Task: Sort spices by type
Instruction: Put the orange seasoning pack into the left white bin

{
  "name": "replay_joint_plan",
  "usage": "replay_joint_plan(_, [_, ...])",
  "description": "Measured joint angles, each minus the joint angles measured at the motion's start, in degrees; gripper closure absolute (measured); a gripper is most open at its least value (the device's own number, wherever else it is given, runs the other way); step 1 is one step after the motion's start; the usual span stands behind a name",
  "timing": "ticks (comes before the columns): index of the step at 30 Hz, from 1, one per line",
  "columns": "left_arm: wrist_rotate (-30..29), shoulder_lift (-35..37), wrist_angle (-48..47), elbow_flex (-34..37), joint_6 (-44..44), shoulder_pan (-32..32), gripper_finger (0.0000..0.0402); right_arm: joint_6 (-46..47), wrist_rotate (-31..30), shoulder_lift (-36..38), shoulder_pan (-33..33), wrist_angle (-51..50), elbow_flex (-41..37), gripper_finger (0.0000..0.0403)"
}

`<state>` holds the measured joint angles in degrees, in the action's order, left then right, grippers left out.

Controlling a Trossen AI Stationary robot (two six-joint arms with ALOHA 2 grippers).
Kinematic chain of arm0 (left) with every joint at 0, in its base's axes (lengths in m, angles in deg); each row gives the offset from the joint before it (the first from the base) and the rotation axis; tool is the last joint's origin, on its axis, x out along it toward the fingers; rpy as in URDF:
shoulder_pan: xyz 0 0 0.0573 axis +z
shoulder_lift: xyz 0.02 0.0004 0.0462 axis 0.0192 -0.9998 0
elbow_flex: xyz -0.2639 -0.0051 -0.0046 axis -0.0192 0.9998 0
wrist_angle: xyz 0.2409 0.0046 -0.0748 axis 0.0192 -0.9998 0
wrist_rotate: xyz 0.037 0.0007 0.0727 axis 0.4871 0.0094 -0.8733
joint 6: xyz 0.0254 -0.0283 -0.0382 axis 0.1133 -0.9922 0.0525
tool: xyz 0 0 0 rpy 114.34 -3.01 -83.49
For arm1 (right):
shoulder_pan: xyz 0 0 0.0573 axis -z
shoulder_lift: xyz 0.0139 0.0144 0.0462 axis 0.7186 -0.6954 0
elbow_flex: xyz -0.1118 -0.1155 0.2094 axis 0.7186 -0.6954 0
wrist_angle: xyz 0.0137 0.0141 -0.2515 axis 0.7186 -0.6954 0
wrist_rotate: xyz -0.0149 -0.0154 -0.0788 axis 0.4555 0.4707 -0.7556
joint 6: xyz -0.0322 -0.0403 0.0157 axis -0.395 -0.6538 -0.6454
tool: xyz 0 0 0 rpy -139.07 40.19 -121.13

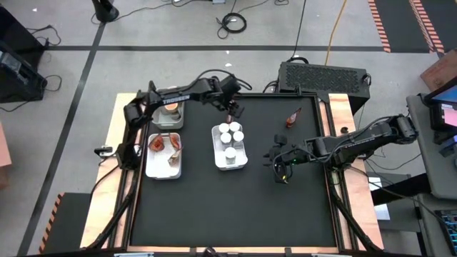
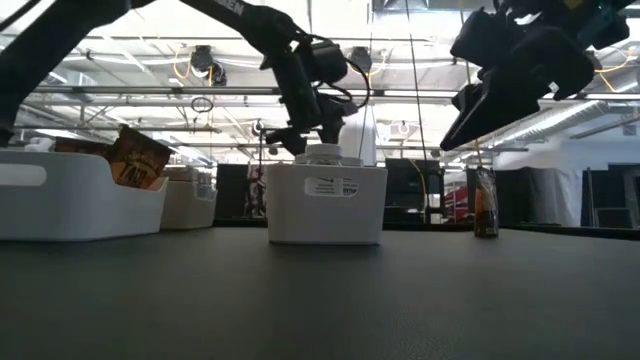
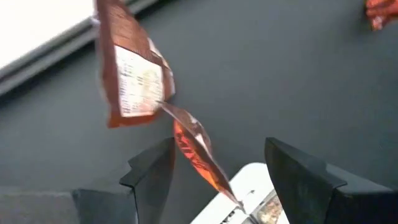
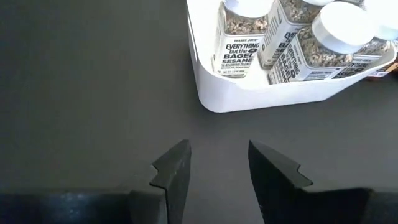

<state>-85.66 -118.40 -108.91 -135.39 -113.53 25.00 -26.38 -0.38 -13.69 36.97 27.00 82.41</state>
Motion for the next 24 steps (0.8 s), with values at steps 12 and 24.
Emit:
replay_joint_plan(12, [-0.4, -2.2, 0.0, 0.0, -1.5, -0.7, 0.0168, -3.6, 0.0, 0.0, 0.0, -4.0, 0.0, 0.0257])
replay_joint_plan(24, [-0.8, -2.2, 0.0, 0.0, -1.0, -0.6, 0.0237, -6.1, 0.0, 0.0, 0.0, -6.4, 0.0, 0.0257])
